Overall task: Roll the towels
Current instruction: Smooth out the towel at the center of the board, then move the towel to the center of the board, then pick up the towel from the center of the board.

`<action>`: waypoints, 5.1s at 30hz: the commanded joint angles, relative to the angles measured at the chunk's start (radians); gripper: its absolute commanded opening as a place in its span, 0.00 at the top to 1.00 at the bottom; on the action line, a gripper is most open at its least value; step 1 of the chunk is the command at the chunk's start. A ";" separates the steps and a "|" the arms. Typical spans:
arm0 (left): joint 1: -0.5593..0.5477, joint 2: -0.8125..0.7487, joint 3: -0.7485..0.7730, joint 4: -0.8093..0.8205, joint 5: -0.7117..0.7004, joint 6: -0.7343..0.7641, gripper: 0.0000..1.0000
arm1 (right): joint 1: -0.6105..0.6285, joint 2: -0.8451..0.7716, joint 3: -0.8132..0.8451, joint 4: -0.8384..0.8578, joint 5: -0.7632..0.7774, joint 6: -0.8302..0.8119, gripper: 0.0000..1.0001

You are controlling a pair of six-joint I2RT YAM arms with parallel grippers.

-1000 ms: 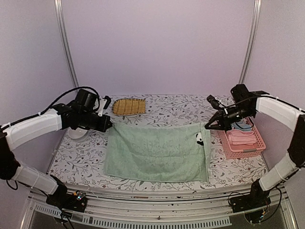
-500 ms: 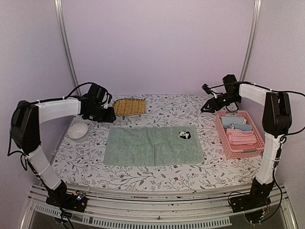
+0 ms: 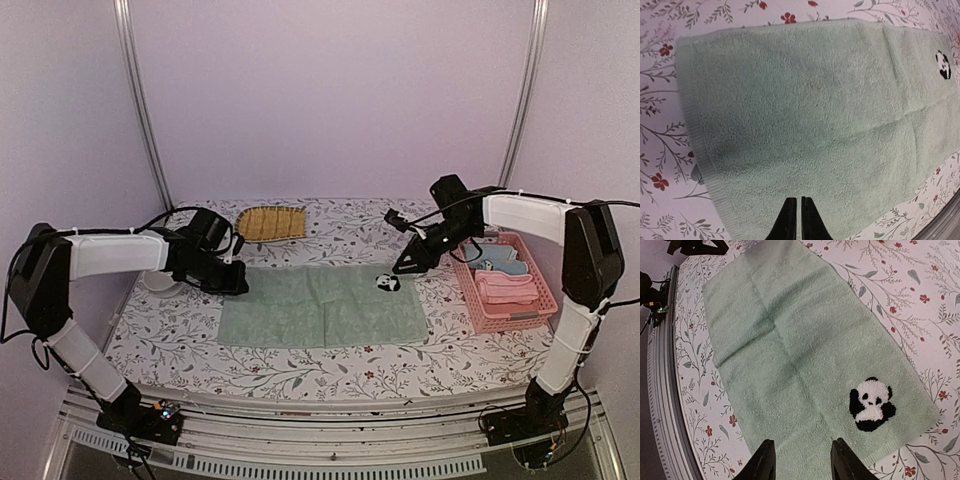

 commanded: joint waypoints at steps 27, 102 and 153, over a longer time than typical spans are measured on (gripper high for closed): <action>-0.007 -0.207 -0.228 0.114 0.027 -0.097 1.00 | 0.002 -0.064 -0.167 -0.022 -0.017 -0.070 0.67; 0.229 0.028 -0.024 0.069 -0.006 -0.018 0.66 | -0.109 0.348 0.280 -0.117 0.290 0.098 0.70; 0.229 0.128 0.044 0.045 -0.046 0.033 0.47 | -0.097 0.482 0.422 -0.124 0.320 0.093 0.96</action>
